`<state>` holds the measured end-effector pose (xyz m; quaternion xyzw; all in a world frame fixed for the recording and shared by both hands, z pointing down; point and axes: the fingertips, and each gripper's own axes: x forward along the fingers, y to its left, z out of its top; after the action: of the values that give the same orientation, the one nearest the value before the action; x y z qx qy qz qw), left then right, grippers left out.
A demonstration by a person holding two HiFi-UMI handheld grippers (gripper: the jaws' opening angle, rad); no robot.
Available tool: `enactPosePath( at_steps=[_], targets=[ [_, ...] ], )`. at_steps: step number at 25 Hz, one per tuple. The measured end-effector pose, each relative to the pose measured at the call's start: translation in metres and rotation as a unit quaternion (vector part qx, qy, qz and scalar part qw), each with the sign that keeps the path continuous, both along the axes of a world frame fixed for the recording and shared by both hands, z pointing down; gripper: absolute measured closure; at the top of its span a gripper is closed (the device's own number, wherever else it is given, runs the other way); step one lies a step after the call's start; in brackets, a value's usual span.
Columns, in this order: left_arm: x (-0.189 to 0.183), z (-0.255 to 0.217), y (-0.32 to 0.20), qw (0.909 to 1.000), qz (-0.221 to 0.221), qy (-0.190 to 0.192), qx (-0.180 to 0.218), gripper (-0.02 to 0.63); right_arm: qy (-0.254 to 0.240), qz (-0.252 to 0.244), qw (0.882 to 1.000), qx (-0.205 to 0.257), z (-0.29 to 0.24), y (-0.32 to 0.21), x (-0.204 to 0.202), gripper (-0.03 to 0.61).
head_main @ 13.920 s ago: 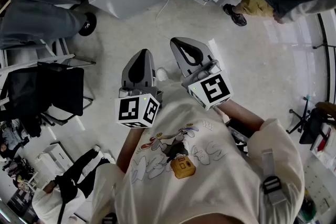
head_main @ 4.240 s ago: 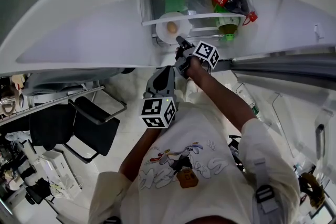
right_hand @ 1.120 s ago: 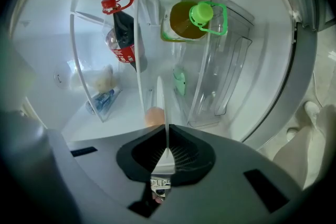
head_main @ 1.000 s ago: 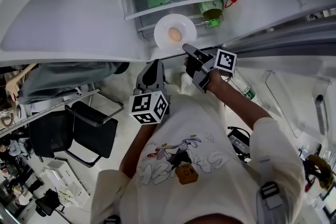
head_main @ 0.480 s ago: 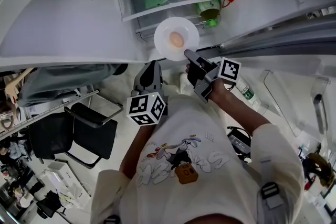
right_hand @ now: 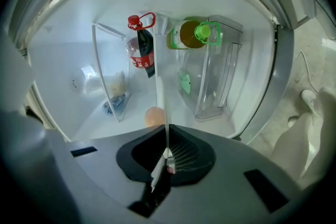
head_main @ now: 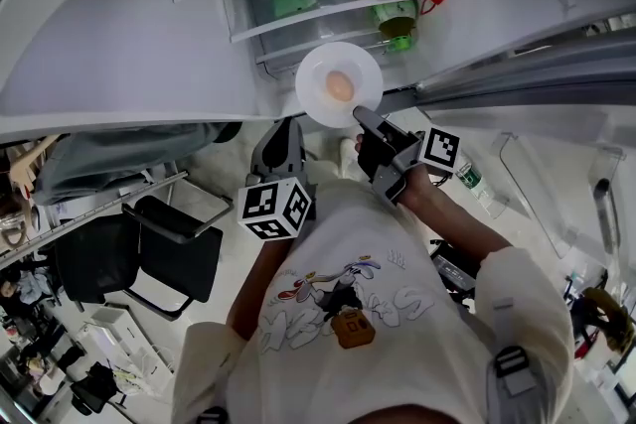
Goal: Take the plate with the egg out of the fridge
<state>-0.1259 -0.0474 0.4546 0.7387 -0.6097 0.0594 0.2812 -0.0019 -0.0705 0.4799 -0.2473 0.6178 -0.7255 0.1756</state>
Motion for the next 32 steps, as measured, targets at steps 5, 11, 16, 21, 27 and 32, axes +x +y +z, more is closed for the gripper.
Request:
enactPosePath(
  at_steps=[5, 11, 16, 21, 27, 32],
  targets=[
    [-0.004, 0.002, 0.003, 1.0, -0.001, 0.003, -0.005, 0.604, -0.001, 0.02, 1.0, -0.015, -0.006, 0.006, 0.005, 0.558],
    [-0.005, 0.0, 0.004, 1.0, 0.004, 0.004, -0.005, 0.604, 0.005, 0.035, 0.999, -0.018, -0.011, 0.009, 0.011, 0.558],
    [-0.006, -0.004, 0.003, 0.9999, 0.009, 0.003, -0.006, 0.604, 0.008, 0.046, 0.999, -0.016, -0.018, 0.009, 0.014, 0.558],
    [-0.002, -0.011, 0.001, 0.9998, 0.019, 0.002, -0.005, 0.604, 0.014, 0.054, 0.998, -0.018, -0.024, 0.011, 0.019, 0.558],
    [0.005, -0.017, -0.002, 0.9996, 0.03, 0.002, -0.001, 0.604, 0.018, 0.064, 0.998, -0.016, -0.032, 0.012, 0.028, 0.558],
    [0.007, -0.019, -0.001, 0.9995, 0.03, 0.003, 0.003, 0.604, 0.021, 0.062, 0.998, -0.006, -0.035, 0.012, 0.03, 0.558]
  ],
)
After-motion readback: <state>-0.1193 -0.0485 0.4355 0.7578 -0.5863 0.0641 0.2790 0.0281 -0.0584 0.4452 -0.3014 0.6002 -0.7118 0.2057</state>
